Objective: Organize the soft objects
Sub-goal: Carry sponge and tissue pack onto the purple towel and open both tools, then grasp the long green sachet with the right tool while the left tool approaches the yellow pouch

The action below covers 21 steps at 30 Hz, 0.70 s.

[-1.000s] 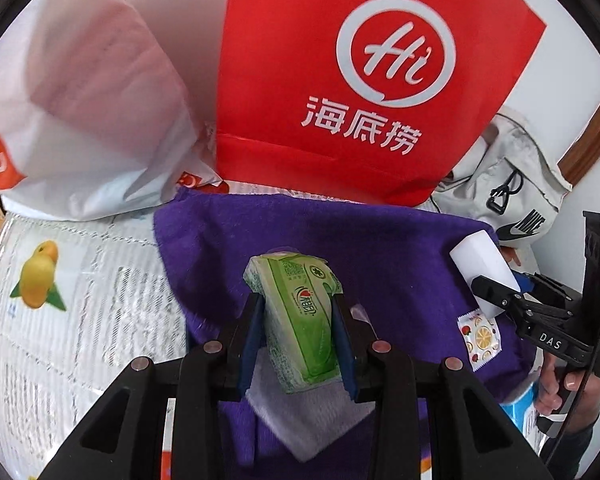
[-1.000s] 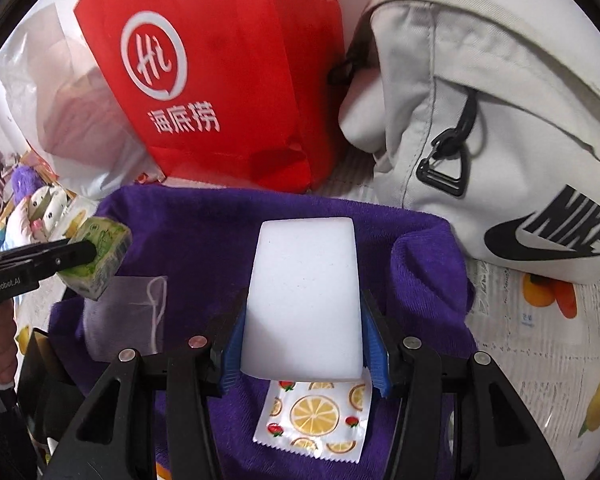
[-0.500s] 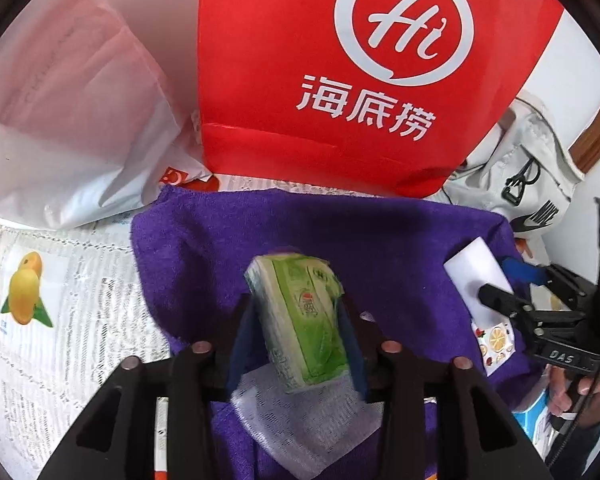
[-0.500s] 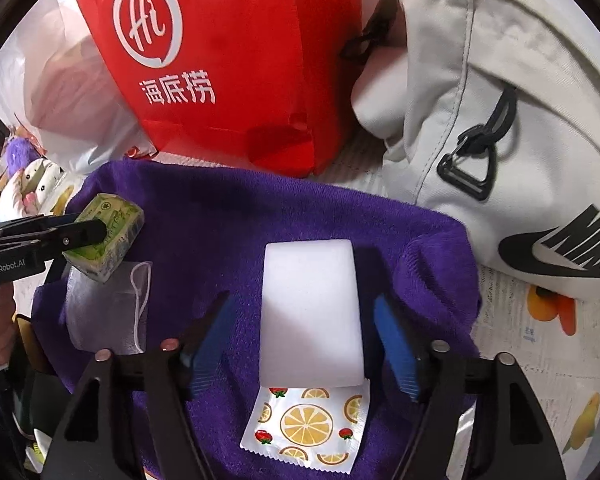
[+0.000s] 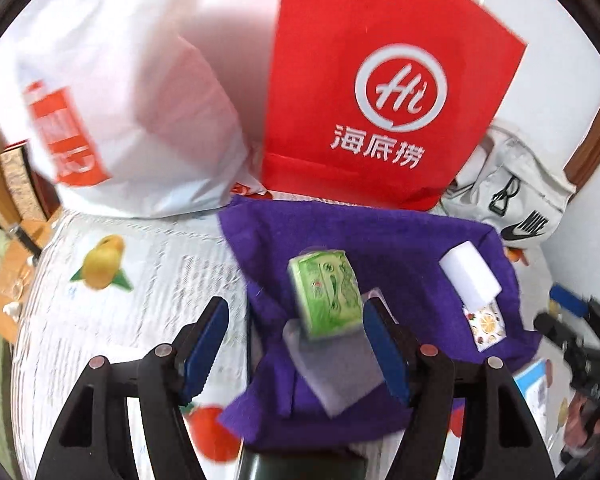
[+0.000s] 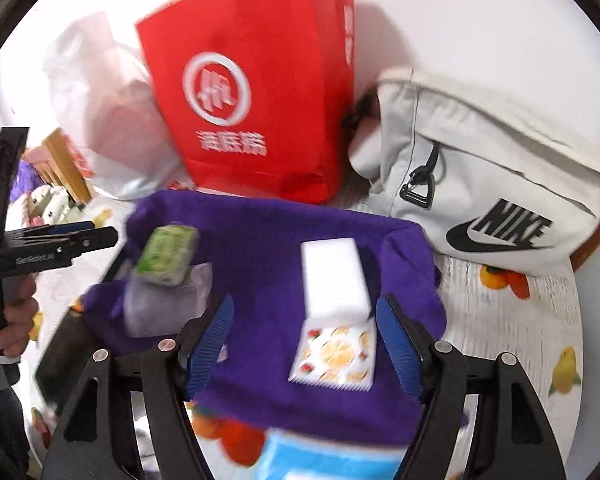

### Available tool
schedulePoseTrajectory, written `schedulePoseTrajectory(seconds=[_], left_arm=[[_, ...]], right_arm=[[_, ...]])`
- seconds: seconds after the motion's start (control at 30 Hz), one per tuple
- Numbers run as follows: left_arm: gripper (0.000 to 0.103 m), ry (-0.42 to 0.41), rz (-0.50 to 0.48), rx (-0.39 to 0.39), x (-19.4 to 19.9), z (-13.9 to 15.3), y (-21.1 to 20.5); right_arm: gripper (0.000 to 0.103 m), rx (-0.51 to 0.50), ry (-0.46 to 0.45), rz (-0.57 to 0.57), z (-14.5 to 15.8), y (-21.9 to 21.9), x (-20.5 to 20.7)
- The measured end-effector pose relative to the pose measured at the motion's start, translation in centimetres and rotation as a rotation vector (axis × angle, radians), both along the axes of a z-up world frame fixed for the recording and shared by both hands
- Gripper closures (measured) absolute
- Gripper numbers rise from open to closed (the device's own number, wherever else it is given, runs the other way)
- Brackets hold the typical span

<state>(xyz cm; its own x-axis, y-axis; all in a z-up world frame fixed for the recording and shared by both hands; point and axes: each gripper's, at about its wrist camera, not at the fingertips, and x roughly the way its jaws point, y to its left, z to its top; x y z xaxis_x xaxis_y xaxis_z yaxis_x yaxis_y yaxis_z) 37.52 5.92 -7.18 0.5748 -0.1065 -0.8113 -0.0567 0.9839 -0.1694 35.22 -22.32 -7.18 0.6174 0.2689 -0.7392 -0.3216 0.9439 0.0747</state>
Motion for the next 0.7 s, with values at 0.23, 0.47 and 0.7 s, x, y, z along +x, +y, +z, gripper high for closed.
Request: schedulePoseTrajectory(seconds=[0.23,0.47,0.7], left_arm=[[0.035,-0.027,-0.005,0.008,-5.7,1.7,0.9],[0.035,-0.001,0.0,-0.002,-11.4,0.5,2.9],[0.035,0.033,0.003,-0.042,-15.8,-1.4,4.2]], right_arm=[[0.03,0.047,0.035,0.06,-0.5,3.5,-8.1],[0.03,0.002,0.092,0.094,-3.1,6.5,-13.9],[0.03,-0.063,0.089,0.064,-5.0,5.4,-19.6]])
